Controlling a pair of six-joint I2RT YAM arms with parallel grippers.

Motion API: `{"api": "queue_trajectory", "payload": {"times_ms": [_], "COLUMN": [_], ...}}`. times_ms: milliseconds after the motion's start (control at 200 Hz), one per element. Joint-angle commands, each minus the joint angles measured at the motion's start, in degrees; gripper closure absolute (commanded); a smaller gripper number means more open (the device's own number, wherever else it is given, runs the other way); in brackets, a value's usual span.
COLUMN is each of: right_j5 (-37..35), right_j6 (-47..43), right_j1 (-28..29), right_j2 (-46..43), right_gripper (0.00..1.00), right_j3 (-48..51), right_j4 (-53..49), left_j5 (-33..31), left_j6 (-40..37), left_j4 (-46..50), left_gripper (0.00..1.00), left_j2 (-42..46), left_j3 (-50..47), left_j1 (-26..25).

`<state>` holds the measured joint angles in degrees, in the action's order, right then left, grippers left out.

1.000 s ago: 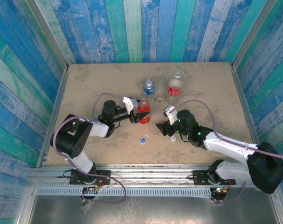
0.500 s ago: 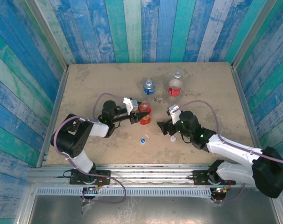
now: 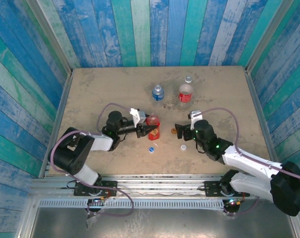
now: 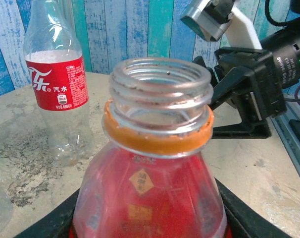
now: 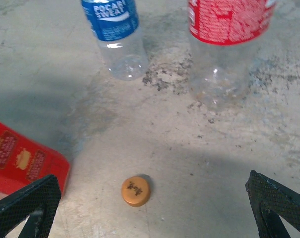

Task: Screw on the bottle caps

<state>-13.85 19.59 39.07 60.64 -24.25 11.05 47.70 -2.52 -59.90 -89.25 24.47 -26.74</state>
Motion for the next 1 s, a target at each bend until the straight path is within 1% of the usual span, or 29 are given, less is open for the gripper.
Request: {"api": "queue_trajectory", "payload": {"times_ms": [0,85,175,220,315,385,456,496,556,601,736,851,881,996], "right_j5": [2.9,2.9,2.0,1.1,0.0,0.0,0.9,1.6,2.3,2.6,3.8,4.2,4.5,4.8], "right_j6": [2.2,1.7,0.9,1.0,0.6,0.2,0.0,0.1,0.1,0.2,0.3,0.4,0.4,0.5], "right_j1": [-1.8,-1.9,-1.3,-0.8,0.5,1.3,1.9,2.0,2.0,2.0,2.0,2.0,2.0,2.0], "right_j2": [1.9,5.8,11.3,13.0,18.4,22.1,25.7,27.6,29.6,31.2,34.0,35.5,35.9,36.6], "right_gripper": [0.00,0.01,0.16,0.17,0.29,0.30,0.33,0.38,0.40,0.43,0.51,0.55,0.58,0.59], "right_j3": [-0.7,-4.9,-9.5,-10.7,-14.4,-16.8,-18.8,-19.7,-20.8,-21.5,-22.6,-23.0,-23.2,-23.7], "right_j4": [-1.8,-7.5,-12.3,-13.3,-15.2,-16.1,-16.6,-16.7,-16.9,-17.4,-17.5,-17.3,-17.3,-17.4], "left_j5": [0.5,0.1,-0.2,-0.2,-1.0,-1.2,-1.0,-0.9,-0.9,-1.0,-1.0,-0.9,-0.9,-0.9], "left_j6": [0.2,-0.2,-0.5,-0.7,-1.7,-1.5,-1.0,-1.0,-1.2,-1.5,-1.9,-1.9,-1.9,-2.5], "left_j4": [2.7,2.1,2.1,2.1,3.0,1.8,0.8,0.8,1.1,1.3,1.7,1.9,2.2,3.8], "left_gripper": [0.46,0.45,0.45,0.45,0.44,0.44,0.44,0.44,0.44,0.44,0.43,0.43,0.43,0.43], "left_j2": [1.3,1.1,0.8,0.5,0.2,-0.3,-1.0,-1.2,-1.2,-1.1,-1.2,-0.9,-0.8,0.3], "left_j3": [0.4,0.1,0.1,0.1,0.4,0.0,0.1,0.2,0.2,0.1,0.2,0.3,0.3,0.4], "left_j1": [-0.3,-0.4,-0.4,-0.4,-0.6,-0.7,-0.8,-0.8,-0.8,-0.8,-0.8,-0.8,-0.8,-1.0]}}
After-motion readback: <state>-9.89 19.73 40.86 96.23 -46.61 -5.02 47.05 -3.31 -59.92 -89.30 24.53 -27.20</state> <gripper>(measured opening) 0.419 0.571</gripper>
